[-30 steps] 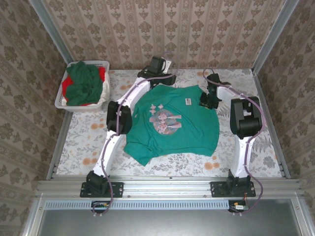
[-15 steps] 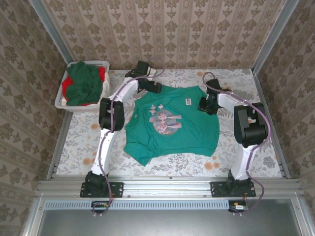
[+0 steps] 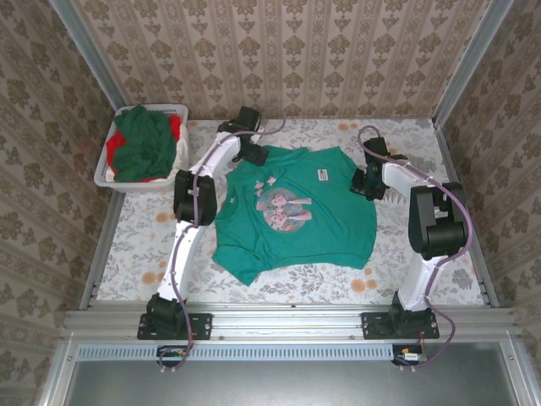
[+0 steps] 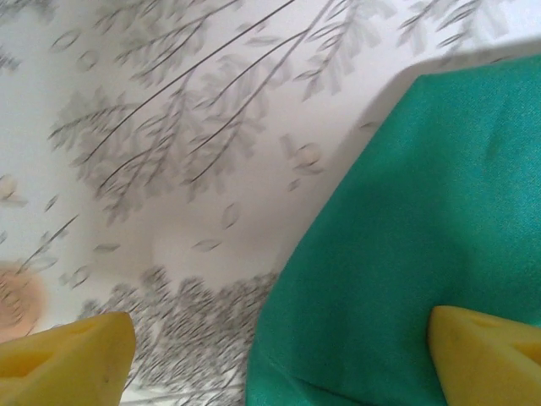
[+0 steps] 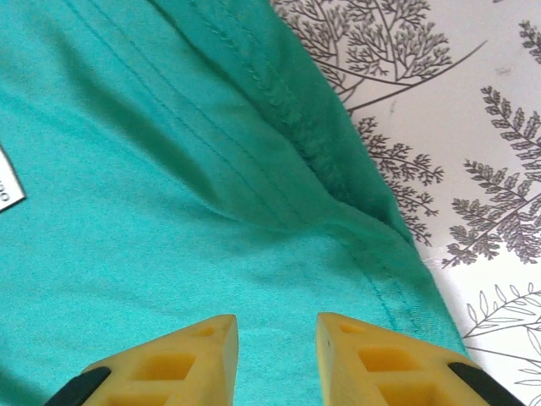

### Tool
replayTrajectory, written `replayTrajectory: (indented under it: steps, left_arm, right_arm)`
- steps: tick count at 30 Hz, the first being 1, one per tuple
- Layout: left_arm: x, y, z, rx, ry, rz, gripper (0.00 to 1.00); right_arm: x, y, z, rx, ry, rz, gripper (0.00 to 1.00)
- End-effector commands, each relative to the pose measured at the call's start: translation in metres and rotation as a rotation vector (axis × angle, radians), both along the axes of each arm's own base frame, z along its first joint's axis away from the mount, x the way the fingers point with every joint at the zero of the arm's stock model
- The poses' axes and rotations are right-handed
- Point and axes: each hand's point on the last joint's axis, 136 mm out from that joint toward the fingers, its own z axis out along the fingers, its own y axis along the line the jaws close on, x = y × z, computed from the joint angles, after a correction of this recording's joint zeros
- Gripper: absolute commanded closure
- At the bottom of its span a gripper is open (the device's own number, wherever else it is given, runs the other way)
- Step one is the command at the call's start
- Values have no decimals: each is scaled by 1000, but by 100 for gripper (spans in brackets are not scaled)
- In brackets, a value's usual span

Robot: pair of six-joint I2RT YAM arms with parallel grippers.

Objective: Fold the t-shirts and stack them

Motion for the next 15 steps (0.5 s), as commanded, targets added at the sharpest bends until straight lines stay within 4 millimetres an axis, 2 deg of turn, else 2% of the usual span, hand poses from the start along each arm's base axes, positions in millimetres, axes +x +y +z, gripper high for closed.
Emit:
replayTrajectory:
  steps: [1,6,8,10,12,15]
  left_arm:
    - [-9,56,-20,95,99,142,9]
    - [0,72,-7,65,69,193,8]
    - [4,76,-2,65,54,201,8]
    - [6,78,2,63,45,200,7]
    - [8,80,4,62,41,204,7]
    - [7,84,5,67,42,219,6]
  right_arm:
    - [-14,-6,-15,-24,81,-26,68]
    - [-36,-15,-22,-39,99,-69,68]
    - [-43,-17,-18,-48,89,-83,68]
    - [-44,-16,-5,-59,63,-87,69]
    - [-34,-4,14,-79,9,-53,68]
    - [1,27,35,-78,-68,34,68]
